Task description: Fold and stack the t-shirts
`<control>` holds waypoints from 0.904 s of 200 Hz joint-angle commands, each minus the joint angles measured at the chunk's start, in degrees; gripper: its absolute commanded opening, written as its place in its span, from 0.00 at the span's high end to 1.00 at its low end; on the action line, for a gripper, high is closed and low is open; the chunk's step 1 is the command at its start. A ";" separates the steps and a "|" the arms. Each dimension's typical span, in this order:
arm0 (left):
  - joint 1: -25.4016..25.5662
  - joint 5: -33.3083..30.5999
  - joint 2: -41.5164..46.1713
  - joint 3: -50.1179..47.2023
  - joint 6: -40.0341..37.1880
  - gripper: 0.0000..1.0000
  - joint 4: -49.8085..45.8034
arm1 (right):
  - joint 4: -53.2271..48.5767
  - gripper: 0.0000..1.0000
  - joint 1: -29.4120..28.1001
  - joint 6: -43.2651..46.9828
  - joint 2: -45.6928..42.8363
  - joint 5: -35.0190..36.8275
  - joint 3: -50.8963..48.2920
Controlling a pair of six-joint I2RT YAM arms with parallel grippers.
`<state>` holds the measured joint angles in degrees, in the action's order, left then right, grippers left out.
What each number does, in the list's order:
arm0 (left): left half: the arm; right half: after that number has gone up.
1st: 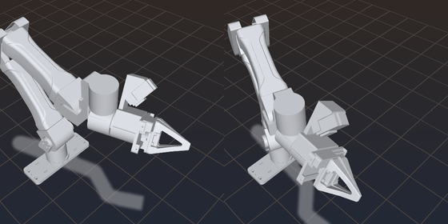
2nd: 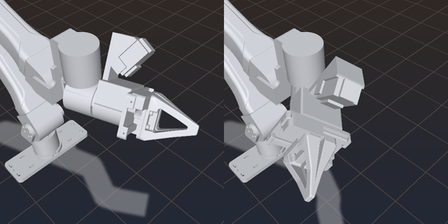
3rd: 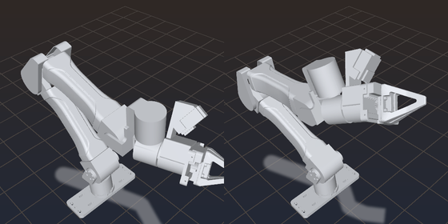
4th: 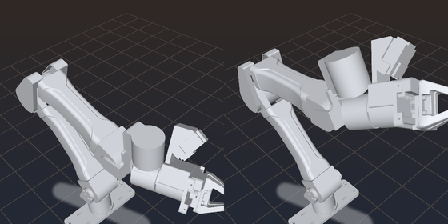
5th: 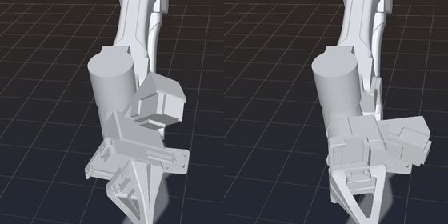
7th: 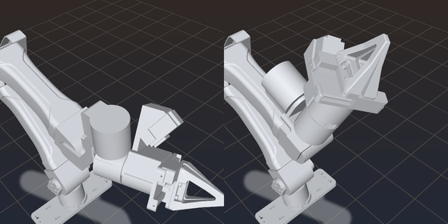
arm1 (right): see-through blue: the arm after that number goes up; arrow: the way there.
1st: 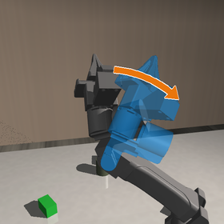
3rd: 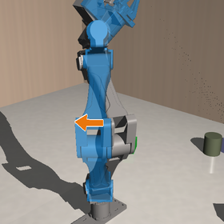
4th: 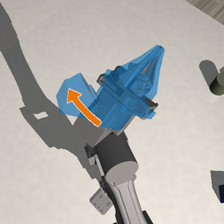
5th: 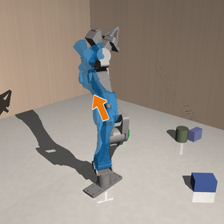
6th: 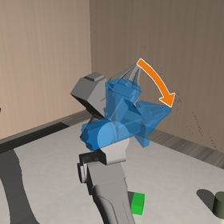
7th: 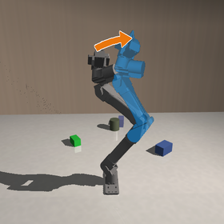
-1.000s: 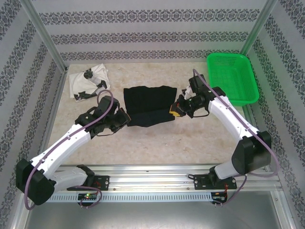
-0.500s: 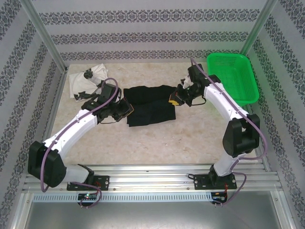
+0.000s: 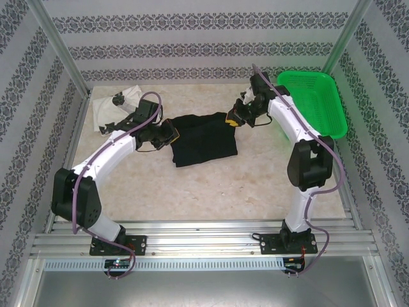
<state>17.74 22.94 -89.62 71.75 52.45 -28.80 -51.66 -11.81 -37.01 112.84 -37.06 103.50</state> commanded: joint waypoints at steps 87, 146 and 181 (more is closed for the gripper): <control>-5.81 4.01 -9.34 8.90 -4.53 1.00 4.05 | -3.80 1.00 1.37 2.05 11.46 2.23 13.96; -6.56 5.62 -15.45 14.36 -4.86 1.00 4.72 | -4.11 1.00 2.12 1.09 16.72 2.69 20.43; -6.94 5.96 -18.44 16.22 -5.07 1.00 5.17 | -3.72 1.00 2.69 0.54 19.55 2.16 23.29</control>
<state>11.90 28.18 -106.59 86.02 49.15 -25.89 -55.09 -9.96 -35.86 130.30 -35.77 123.50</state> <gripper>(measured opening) 0.054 0.049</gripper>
